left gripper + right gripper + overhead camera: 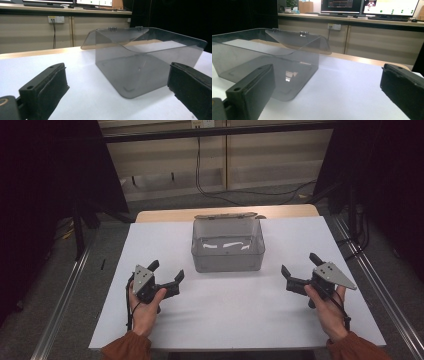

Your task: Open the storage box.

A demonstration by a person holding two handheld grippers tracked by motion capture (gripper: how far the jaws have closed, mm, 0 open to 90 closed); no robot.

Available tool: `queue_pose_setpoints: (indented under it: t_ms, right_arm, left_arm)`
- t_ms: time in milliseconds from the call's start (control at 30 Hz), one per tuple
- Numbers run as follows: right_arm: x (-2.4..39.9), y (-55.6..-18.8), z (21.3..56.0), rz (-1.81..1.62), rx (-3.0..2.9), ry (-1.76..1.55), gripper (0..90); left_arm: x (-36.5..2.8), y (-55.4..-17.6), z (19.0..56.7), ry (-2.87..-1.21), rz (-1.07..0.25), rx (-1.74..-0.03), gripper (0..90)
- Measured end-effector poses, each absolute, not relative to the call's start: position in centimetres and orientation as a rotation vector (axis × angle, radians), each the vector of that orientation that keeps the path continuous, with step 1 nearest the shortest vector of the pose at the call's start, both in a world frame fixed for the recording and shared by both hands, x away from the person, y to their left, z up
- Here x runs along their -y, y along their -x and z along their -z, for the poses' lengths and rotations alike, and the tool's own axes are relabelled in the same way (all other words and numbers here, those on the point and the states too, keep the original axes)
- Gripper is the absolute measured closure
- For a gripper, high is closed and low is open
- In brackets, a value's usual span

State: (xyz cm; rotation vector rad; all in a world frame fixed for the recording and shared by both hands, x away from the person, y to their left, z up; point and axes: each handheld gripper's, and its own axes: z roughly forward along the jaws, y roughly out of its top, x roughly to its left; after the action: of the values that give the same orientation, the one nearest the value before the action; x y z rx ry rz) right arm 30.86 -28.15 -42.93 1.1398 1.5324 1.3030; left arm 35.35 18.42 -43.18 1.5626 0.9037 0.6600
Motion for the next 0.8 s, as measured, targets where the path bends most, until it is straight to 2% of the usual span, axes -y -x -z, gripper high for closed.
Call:
queue_pose_setpoints:
  t_ms: [233,267,600,800]
  right_arm:
    - [29.2,-29.2,43.4,-1.281,-1.514,-1.151,0.0]
    - [29.5,-28.7,43.5,-1.275,-1.514,-1.159,0.0]
    - [30.7,-26.6,44.2,-1.258,-1.538,-1.179,0.0]
    - [30.8,-26.4,44.6,-1.259,-1.552,-1.176,0.0]
  left_arm:
    - [-18.9,-34.2,43.4,-1.566,-0.663,-0.918,2.5]
    - [-19.1,-33.8,43.4,-1.57,-0.696,-0.932,2.5]
    - [-20.5,-32.3,43.7,-1.594,-0.667,-0.922,2.5]
    - [-20.7,-32.4,43.5,-1.575,-0.67,-0.925,2.5]
